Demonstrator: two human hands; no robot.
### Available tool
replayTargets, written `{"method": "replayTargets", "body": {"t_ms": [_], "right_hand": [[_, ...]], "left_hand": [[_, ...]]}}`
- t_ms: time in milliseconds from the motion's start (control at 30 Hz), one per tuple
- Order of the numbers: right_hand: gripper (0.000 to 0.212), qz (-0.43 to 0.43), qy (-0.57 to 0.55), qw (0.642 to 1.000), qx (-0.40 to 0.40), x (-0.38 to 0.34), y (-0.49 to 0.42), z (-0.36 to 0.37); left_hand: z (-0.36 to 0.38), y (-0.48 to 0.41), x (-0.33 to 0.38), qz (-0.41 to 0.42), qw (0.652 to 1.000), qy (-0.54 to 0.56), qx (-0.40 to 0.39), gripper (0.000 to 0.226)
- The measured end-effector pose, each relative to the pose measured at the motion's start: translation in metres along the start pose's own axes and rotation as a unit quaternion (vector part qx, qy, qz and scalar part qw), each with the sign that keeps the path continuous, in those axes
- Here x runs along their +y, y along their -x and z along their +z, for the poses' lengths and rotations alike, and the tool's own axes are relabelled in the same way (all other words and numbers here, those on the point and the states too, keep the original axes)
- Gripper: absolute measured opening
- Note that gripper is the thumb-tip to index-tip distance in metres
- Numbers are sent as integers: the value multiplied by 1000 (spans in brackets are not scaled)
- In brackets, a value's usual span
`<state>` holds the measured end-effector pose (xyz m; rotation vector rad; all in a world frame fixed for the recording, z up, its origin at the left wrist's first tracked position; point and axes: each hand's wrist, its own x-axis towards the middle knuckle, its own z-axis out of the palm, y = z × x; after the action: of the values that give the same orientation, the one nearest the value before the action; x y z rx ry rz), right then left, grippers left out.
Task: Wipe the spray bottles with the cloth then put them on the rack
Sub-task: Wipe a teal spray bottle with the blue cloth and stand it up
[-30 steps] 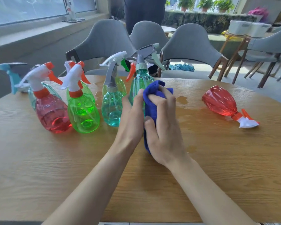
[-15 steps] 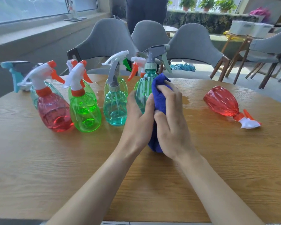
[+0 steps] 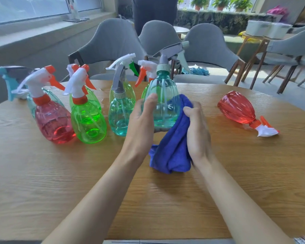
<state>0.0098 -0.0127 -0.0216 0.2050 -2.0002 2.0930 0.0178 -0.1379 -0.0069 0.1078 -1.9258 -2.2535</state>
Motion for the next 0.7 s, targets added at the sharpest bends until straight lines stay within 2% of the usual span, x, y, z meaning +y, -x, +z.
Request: {"method": "replayTargets", "body": {"t_ms": [67, 133, 233, 300, 400, 467, 533, 633, 700], "right_hand": [[19, 7, 0, 1000, 23, -5, -2, -4], [26, 41, -5, 996, 75, -11, -8, -9], [29, 74, -61, 988, 119, -13, -9, -9], [25, 62, -70, 990, 106, -11, -5, -4], [15, 6, -34, 999, 31, -5, 0, 1], [23, 4, -8, 1000, 14, -7, -1, 1], [29, 25, -41, 998, 31, -11, -5, -1], [13, 70, -135, 986, 68, -12, -13, -5], [11, 68, -144, 985, 67, -9, -12, -5]], "left_hand": [[0, 1, 1, 2, 1000, 3, -16, 60], [1, 6, 2, -1, 999, 3, -36, 65], [4, 7, -3, -13, 997, -10, -74, 42], [1, 5, -2, -23, 998, 12, -63, 33], [-4, -1, -2, -7, 999, 37, -27, 64], [-8, -2, -1, 6, 1000, 20, -17, 76], [-12, -2, 0, 14, 999, -23, -37, 65], [-11, 6, -3, 10, 993, -86, -77, 23], [-9, 8, -5, 3, 992, -102, -75, 19]]}}
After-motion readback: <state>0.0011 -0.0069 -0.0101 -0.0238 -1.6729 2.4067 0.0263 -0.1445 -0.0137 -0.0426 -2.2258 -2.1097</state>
